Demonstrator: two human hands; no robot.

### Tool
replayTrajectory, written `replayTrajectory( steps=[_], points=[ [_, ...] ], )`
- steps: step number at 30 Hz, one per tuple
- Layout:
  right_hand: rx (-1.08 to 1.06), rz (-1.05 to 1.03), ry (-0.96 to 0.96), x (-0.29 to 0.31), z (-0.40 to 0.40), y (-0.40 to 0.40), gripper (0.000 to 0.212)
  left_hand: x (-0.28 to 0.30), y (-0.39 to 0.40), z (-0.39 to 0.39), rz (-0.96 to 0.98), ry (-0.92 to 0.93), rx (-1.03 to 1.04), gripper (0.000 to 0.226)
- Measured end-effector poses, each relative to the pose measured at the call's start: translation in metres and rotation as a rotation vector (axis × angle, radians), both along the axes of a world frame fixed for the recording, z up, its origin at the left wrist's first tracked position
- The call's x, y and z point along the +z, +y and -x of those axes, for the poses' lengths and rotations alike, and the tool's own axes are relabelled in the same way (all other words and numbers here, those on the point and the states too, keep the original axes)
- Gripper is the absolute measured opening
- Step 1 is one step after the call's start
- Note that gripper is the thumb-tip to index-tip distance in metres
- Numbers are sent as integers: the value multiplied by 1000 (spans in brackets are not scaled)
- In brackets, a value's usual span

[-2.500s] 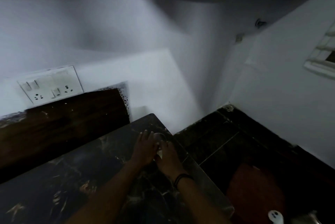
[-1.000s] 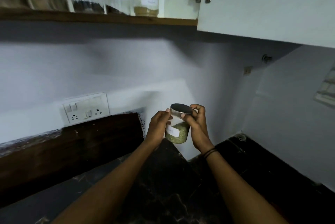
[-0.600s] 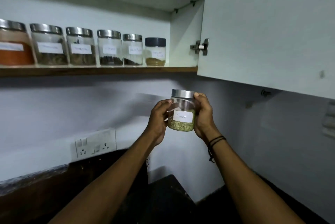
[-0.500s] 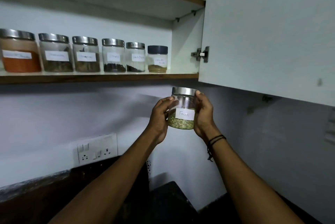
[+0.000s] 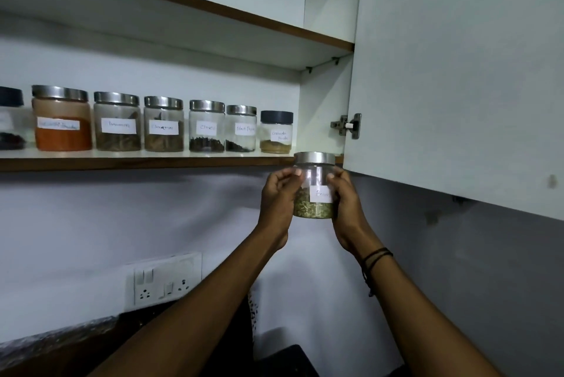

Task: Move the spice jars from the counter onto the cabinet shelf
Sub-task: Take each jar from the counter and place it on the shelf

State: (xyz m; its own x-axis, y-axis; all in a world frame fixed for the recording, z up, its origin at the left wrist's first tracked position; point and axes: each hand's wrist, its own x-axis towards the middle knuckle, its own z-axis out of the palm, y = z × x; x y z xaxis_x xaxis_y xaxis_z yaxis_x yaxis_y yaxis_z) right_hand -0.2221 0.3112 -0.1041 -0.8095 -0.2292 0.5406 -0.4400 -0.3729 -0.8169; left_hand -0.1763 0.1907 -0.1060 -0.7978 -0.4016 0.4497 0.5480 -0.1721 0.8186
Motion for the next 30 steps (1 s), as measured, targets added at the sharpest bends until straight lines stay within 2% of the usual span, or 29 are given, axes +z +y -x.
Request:
replayTrajectory(
  steps=[5, 8, 13, 16, 20, 23, 30],
  points=[
    [32, -150, 115, 33, 11, 7, 51, 48, 4, 18, 150, 22, 214, 28],
    [-25, -120, 148, 54, 26, 5, 53, 74, 3, 33, 274, 42, 349, 23],
    [-146, -24, 112, 78, 60, -7, 56, 107, 0, 61, 461, 56, 505, 30],
    [-217, -28, 114, 84, 83, -14, 56, 113, -2, 80, 569, -34, 517, 37],
    [-300, -140, 146, 81, 114, -21, 57, 109, -6, 105, 665, -102, 455, 36],
    [-341, -194, 193, 81, 133, -25, 55, 106, -8, 122, 784, -139, 511, 40],
    [-466, -258, 326, 80, 155, -33, 50, 106, -13, 144, 1022, -241, 524, 63]
  ],
)
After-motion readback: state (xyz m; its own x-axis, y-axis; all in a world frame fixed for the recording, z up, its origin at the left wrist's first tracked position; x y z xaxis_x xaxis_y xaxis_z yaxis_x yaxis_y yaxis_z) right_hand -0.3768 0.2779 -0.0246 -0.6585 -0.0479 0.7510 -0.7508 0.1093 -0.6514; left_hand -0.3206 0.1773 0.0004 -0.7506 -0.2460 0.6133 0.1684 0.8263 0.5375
